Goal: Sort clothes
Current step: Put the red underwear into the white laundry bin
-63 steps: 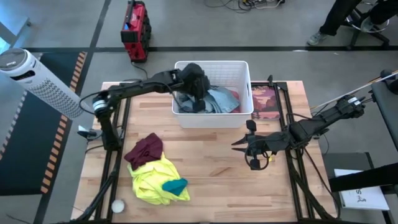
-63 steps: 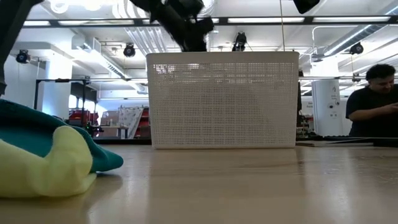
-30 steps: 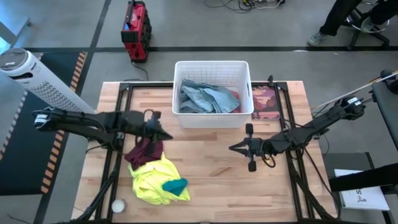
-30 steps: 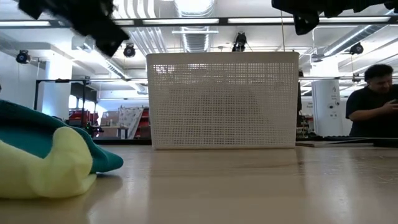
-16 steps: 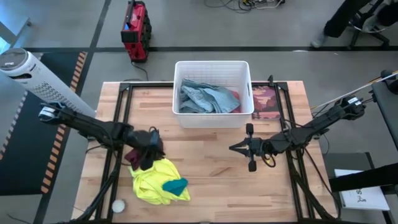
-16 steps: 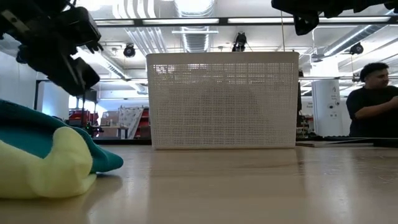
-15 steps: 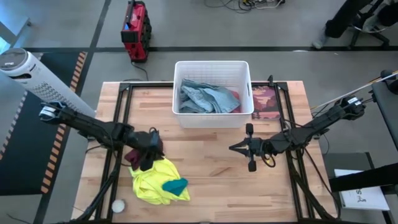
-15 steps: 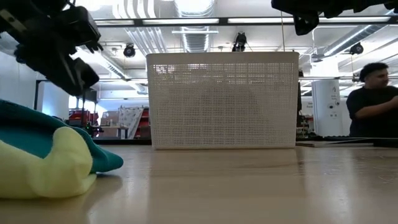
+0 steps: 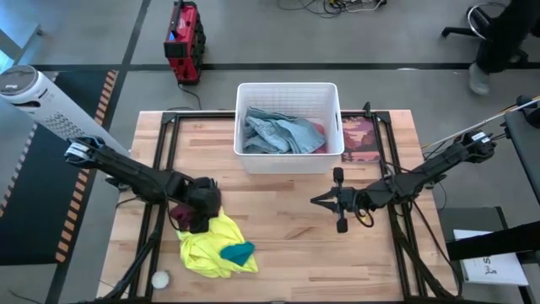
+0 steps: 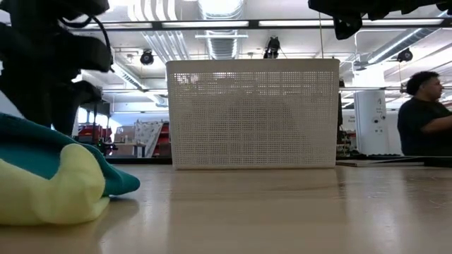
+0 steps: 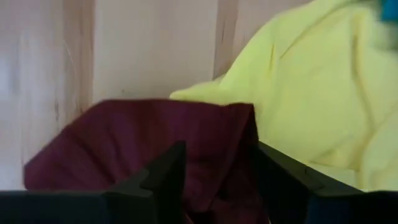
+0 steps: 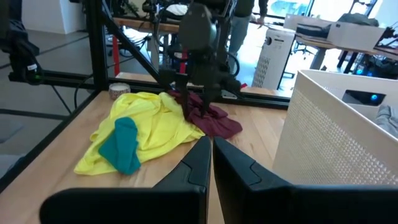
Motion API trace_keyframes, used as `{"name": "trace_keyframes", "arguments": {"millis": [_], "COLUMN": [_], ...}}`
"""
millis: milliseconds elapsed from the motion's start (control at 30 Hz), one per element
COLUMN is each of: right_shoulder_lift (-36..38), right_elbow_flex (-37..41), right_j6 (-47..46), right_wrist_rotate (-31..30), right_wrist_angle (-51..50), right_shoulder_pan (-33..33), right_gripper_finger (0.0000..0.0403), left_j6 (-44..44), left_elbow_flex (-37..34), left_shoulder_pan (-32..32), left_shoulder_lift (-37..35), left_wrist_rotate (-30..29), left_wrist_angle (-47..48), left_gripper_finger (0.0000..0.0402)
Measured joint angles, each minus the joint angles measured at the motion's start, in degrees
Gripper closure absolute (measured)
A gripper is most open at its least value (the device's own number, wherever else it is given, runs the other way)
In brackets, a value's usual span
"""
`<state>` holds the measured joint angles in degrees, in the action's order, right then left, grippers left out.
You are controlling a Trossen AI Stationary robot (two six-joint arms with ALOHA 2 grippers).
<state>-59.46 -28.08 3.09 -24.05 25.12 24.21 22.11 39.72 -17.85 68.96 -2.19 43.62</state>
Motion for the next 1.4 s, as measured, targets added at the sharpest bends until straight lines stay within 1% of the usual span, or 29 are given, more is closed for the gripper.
{"name": "trace_keyframes", "arguments": {"millis": [100,200,300,400,467,567,800,1033,1233,1400], "right_shoulder_lift": [0.0,0.0,0.0,0.0,0.0,0.0,0.0,0.0,0.0,0.0], "right_elbow_flex": [0.0,0.0,0.0,0.0,0.0,0.0,0.0,0.0,0.0,0.0], "right_j6": [0.0,0.5,0.7,0.7,0.6,0.7,1.0,1.0,1.0,1.0], "right_wrist_rotate": [0.0,0.0,0.0,0.0,0.0,0.0,0.0,0.0,0.0,0.0], "right_wrist_angle": [-0.1,0.0,0.0,0.0,0.0,0.0,0.0,-0.4,-0.4,-0.4], "right_shoulder_pan": [0.0,0.0,0.0,0.0,0.0,0.0,0.0,0.0,0.0,0.0], "right_gripper_finger": [0.0401,0.0401,0.0401,0.0401,0.0401,0.0401,0.0401,0.0401,0.0401,0.0401], "left_j6": [-0.4,-2.0,-3.8,-4.7,-5.0,-5.1,-6.5,-7.9,-8.3,-10.2], "left_elbow_flex": [0.0,0.0,1.1,3.6,5.7,9.5,18.6,25.0,27.2,25.3], "left_shoulder_pan": [0.0,0.0,0.0,0.0,0.0,0.0,0.0,0.0,0.0,0.0], "left_shoulder_lift": [2.7,5.3,6.9,7.6,7.3,6.1,2.6,-0.3,-1.7,-1.9], "left_wrist_rotate": [0.5,0.6,0.6,0.7,0.7,0.4,-1.7,-3.1,-3.9,-4.0], "left_wrist_angle": [0.4,0.3,1.9,5.9,8.3,10.7,13.3,14.7,13.1,10.5], "left_gripper_finger": [0.0242,0.0270,0.0317,0.0376,0.0393,0.0389,0.0400,0.0401,0.0399,0.0387]}}
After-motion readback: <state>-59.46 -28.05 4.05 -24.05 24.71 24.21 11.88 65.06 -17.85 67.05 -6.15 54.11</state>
